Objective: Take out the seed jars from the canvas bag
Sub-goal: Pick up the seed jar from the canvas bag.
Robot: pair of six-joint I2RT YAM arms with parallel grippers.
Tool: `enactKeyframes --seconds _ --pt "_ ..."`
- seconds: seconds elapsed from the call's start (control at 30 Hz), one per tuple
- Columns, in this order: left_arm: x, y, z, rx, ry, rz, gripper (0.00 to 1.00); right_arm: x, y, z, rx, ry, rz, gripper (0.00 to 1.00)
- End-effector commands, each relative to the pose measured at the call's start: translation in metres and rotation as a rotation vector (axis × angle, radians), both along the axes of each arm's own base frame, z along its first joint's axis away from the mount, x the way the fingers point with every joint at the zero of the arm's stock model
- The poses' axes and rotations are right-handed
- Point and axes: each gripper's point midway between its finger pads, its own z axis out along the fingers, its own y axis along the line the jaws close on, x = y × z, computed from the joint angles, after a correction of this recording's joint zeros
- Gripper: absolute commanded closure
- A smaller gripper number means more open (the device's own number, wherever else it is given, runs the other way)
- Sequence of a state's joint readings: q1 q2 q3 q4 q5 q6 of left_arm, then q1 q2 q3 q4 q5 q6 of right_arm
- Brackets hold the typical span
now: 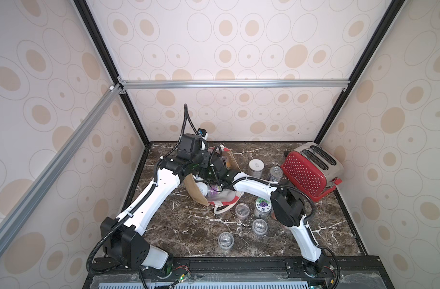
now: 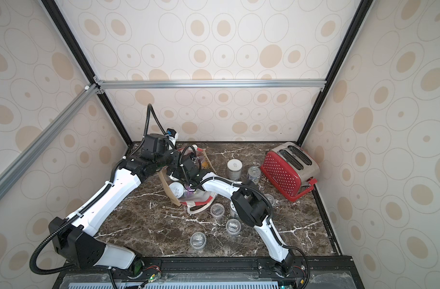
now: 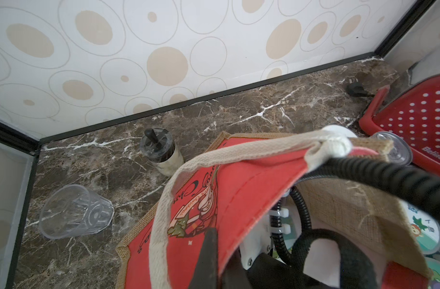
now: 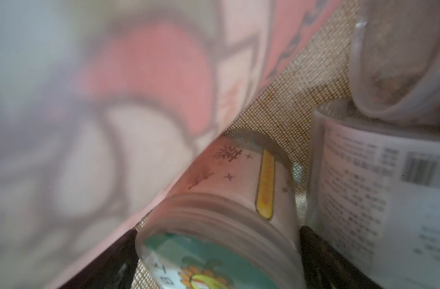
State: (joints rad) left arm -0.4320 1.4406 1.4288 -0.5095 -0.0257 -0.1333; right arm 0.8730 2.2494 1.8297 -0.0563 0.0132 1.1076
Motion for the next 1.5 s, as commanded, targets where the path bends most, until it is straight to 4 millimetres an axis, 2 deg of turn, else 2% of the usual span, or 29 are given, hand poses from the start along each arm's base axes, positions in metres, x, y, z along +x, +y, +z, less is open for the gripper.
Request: enactKeyframes --seconds 0.0,0.07,0.2,0.37,0.47,0.6,0.67,0.83,0.93,1.07,1.13,1.33,1.47 --pt "-0.030 -0.034 0.016 -0.056 -0.004 -0.161 1.00 -0.001 -0.028 -0.062 -0.199 0.129 -0.070 0.00" --pt "-0.030 -0.033 0.016 -0.054 -0.005 -0.159 1.00 -0.003 -0.032 -0.063 -0.238 0.138 -0.066 0.01" --pt "-0.031 -0.032 0.015 -0.049 -0.008 -0.155 1.00 -0.007 -0.053 -0.057 -0.310 0.134 -0.105 0.10" --pt "-0.033 -0.028 0.012 -0.043 -0.013 -0.146 1.00 -0.013 -0.081 -0.045 -0.369 0.093 -0.156 0.09" --pt "-0.034 -0.028 0.012 -0.046 -0.014 -0.148 1.00 -0.014 -0.082 -0.034 -0.336 0.049 -0.146 0.07" --pt "-0.036 -0.028 0.015 -0.057 -0.024 -0.150 1.00 -0.012 -0.071 -0.024 -0.294 0.011 -0.106 0.00" --pt "-0.036 -0.028 0.017 -0.062 -0.031 -0.151 1.00 -0.013 -0.064 -0.028 -0.296 0.024 -0.084 0.00" --pt "-0.034 -0.025 0.020 -0.049 -0.050 -0.136 1.00 -0.020 -0.055 -0.057 -0.312 0.107 -0.050 0.00" --pt "-0.029 -0.021 0.024 -0.031 -0.073 -0.114 1.00 -0.025 -0.053 -0.062 -0.314 0.119 -0.042 0.11" --pt "-0.016 -0.016 0.040 0.008 -0.127 -0.080 1.00 -0.023 -0.055 -0.043 -0.325 0.076 -0.065 0.20" --pt "-0.009 -0.020 0.052 0.007 -0.160 -0.087 1.00 -0.020 -0.056 -0.030 -0.328 0.054 -0.074 0.23" --pt "0.013 -0.034 0.075 0.009 -0.224 -0.114 1.00 -0.012 -0.063 0.011 -0.301 -0.028 -0.112 0.29" --pt "0.017 -0.037 0.082 0.017 -0.261 -0.132 1.00 -0.011 -0.071 0.033 -0.280 -0.060 -0.136 0.29"
